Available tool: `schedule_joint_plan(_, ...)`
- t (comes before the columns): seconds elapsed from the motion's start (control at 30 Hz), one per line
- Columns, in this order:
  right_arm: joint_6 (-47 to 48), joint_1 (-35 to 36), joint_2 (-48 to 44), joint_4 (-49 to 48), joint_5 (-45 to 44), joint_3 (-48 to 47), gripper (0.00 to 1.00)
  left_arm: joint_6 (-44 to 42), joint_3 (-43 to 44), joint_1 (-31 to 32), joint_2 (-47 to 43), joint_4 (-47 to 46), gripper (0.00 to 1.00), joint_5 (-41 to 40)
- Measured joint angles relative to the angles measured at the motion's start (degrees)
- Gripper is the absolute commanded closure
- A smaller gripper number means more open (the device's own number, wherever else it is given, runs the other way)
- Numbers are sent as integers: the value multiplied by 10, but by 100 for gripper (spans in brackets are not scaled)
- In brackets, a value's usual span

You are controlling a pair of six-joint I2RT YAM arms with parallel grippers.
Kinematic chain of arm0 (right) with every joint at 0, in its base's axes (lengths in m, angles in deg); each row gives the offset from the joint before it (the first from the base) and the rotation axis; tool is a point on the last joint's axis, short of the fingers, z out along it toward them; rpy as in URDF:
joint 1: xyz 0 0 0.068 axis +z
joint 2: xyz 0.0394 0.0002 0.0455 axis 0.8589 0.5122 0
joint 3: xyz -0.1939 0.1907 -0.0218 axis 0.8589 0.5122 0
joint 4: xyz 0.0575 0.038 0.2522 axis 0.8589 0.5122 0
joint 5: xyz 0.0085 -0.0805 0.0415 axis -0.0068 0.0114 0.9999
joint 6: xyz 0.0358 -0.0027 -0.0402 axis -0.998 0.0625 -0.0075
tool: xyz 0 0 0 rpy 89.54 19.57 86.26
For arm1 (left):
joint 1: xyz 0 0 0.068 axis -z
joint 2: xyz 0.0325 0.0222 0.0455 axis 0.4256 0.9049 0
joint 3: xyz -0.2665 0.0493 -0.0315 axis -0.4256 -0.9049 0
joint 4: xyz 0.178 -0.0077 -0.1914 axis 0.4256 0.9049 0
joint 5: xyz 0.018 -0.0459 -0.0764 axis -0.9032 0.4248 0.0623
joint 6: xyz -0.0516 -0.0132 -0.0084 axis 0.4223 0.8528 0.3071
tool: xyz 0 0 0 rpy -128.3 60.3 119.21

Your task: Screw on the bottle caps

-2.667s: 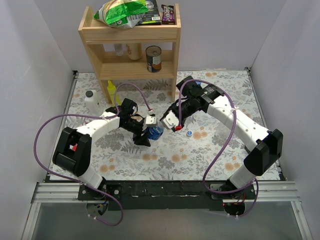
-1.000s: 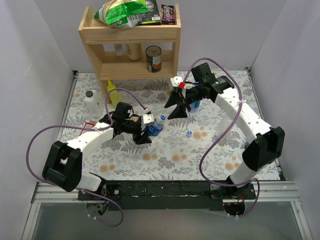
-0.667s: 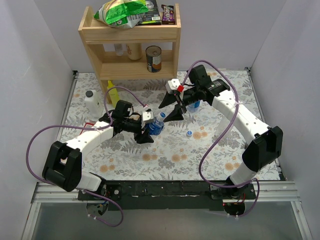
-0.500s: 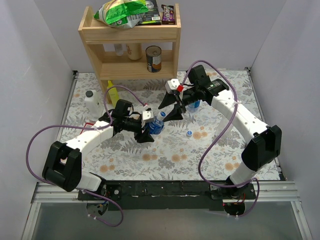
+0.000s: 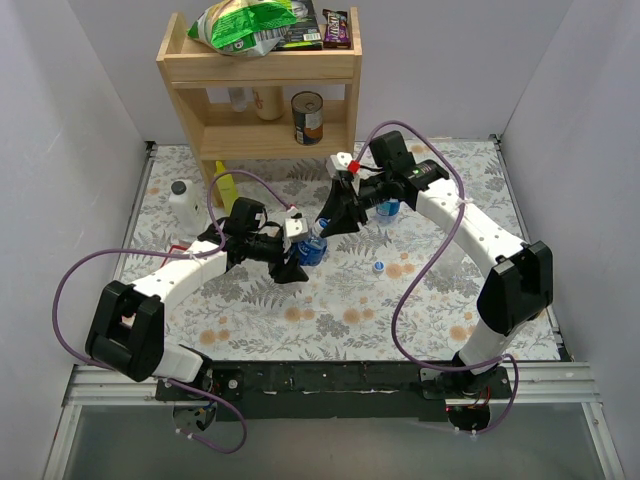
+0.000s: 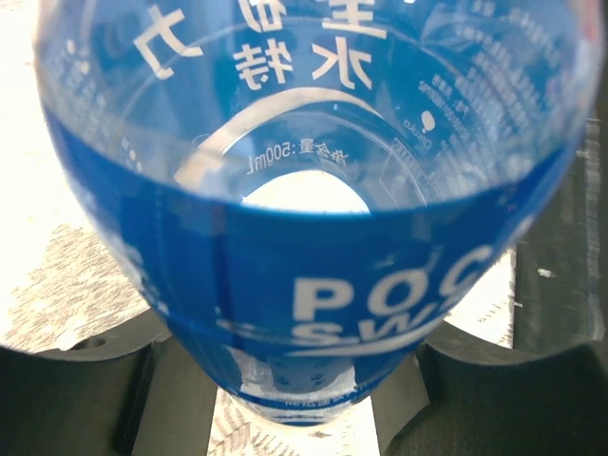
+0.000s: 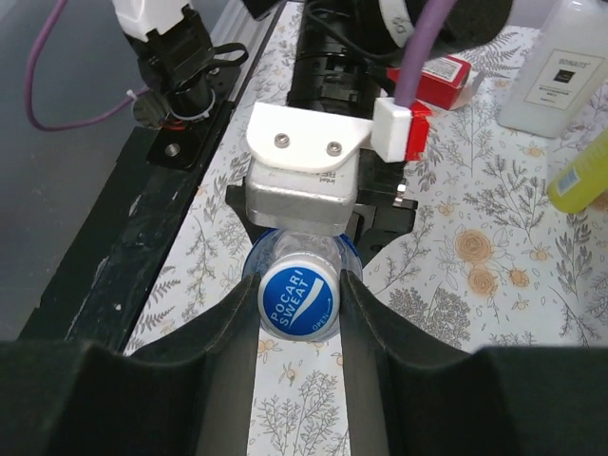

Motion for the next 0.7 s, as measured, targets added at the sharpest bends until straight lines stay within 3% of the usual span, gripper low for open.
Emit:
schedule_joint_plan(0.17,-75,-5,3,-57,-32,6,77,33,-7,6,-10,-54,100,-89)
schedule_joint_plan(0.27,-117,-5,3,-84,-79,7,81,38,-9,15,-19,-78,100,-182)
schedule_joint_plan(0.57,-277,2,3,-150,-193,40,87,-15,-16,54,-19,-103,100,-396)
schedule_joint_plan(0.6,-289,3,4,-148,-203,40,87,-20,-18,56,-19,-103,100,-406)
schedule_joint_plan(0.7,-313,7,9,-147,-213,40,67,-29,-27,60,-24,-106,100,-424)
